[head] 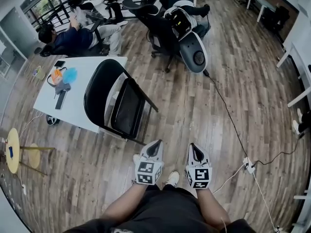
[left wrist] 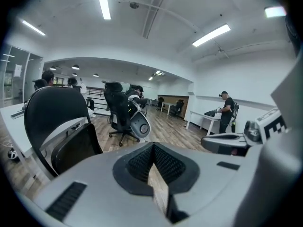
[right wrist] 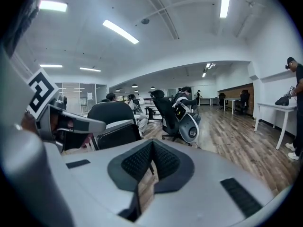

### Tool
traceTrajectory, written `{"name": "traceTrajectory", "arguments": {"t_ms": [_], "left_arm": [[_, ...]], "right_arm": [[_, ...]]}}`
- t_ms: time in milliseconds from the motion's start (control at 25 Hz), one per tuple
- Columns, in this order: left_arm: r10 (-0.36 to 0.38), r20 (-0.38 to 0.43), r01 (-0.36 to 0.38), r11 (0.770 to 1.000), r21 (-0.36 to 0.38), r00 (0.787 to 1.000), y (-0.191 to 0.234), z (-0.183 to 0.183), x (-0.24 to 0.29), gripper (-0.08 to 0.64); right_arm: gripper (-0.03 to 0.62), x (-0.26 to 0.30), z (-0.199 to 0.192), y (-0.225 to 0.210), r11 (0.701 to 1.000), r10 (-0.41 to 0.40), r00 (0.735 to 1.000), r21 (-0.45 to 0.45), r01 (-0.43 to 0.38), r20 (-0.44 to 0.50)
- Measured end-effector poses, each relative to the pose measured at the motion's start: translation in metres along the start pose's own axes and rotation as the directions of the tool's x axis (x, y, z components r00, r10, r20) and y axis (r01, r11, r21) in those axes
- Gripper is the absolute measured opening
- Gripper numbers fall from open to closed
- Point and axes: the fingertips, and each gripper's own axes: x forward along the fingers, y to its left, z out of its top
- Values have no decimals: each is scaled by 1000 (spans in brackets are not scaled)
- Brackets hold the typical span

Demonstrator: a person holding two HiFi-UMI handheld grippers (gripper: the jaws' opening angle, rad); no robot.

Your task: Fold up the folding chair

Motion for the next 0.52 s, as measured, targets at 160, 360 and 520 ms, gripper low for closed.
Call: {"name": "traceTrajectory", "arguments": {"t_ms": [160,360,520], "left_arm": [[6,-4,-6,1000,13,1000,-1,-1,-2,5],[20,-12,-19,999,34,1000,1,-7,-6,5],[28,-9,-28,999,26,1000,0,-12,-7,5]], "right_arm": [[12,0,-4,0,1000,-4,1000,-3,4,-3],[12,4,-7,9,1000,11,1000,-17,-11,-3],[12,3,-7,8,1000,9,1000,-30,-9,-1]]}}
